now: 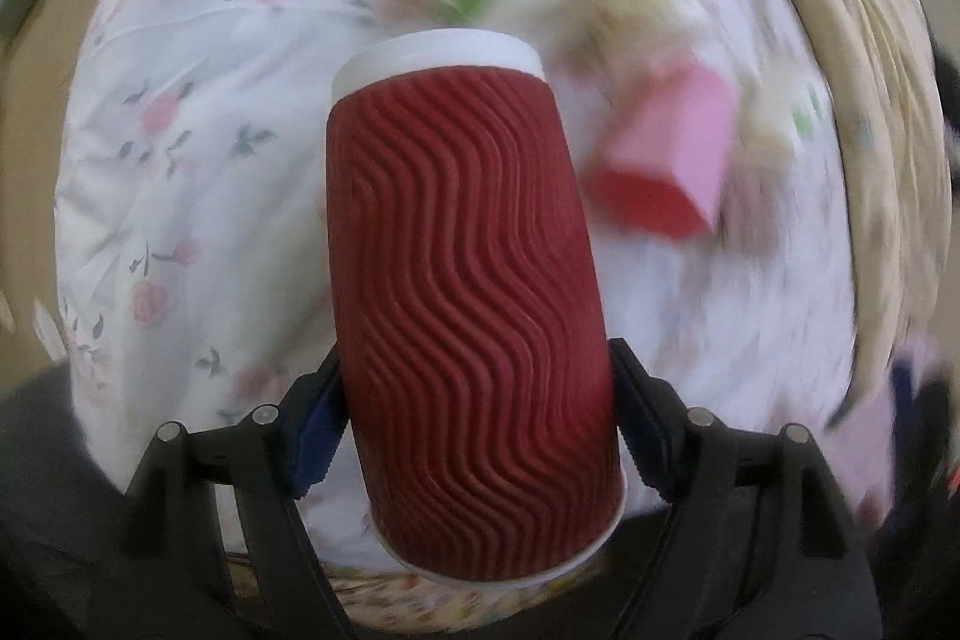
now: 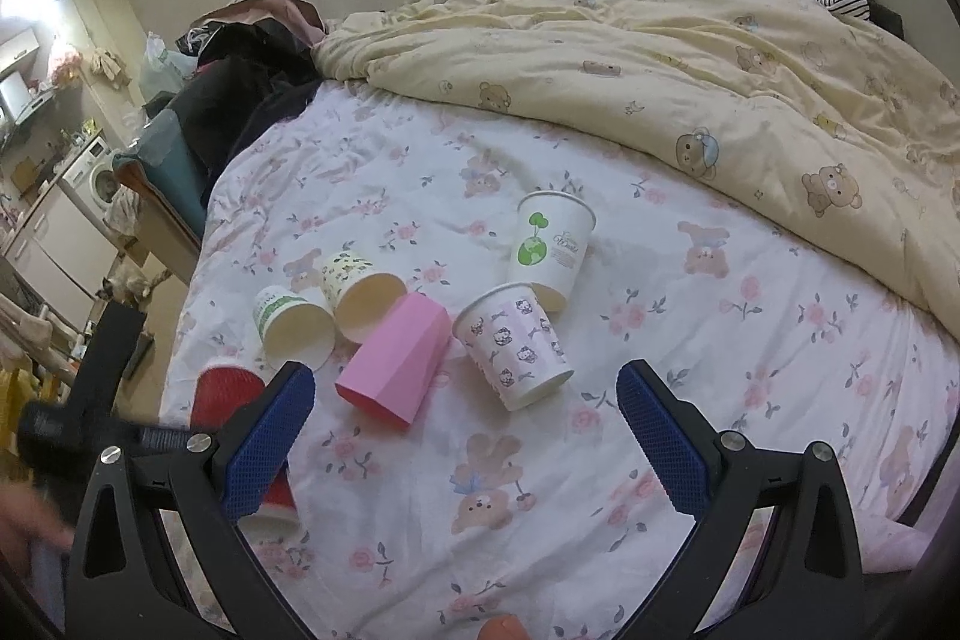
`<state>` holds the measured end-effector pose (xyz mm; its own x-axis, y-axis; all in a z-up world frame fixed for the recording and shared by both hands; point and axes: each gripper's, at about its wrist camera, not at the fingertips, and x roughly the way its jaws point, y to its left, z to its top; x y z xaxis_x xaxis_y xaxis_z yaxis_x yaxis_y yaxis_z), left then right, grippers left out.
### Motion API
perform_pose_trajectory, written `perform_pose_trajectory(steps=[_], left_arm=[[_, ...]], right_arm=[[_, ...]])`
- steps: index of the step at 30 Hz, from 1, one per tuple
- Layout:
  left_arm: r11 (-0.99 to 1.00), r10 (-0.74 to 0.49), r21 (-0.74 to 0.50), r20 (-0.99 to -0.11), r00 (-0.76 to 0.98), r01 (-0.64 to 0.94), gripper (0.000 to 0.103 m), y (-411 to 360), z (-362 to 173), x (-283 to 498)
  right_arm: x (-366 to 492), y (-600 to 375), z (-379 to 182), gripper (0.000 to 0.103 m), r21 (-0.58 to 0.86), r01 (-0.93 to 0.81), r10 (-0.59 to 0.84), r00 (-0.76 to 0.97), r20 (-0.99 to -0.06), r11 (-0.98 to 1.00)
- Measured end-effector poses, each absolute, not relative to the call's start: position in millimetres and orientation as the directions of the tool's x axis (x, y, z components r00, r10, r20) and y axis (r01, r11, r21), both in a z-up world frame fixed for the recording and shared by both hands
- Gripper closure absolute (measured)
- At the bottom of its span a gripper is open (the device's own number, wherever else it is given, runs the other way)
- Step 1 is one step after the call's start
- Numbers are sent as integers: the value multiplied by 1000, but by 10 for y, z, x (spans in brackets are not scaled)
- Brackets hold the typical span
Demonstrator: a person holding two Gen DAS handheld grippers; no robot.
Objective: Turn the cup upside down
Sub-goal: 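Lift the red cup with the left gripper, stand it on the bed, open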
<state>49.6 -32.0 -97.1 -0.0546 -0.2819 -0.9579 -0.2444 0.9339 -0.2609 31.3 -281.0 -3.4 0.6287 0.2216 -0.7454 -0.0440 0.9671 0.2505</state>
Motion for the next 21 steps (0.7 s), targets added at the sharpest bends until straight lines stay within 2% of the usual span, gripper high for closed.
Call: perform_pose_trajectory(steps=[8,21], left_arm=[[977,-215,-213,-969,-125,-32,27,-823,-1015,260],[977,-210,-203,-965,-155,-64,24,-894,-1341,350]], right_arm=[[293,-2816,-32,0,248,-43,219,629,-746,968],[255,-2907,-17,0,277,-29,232,632,-739,961]])
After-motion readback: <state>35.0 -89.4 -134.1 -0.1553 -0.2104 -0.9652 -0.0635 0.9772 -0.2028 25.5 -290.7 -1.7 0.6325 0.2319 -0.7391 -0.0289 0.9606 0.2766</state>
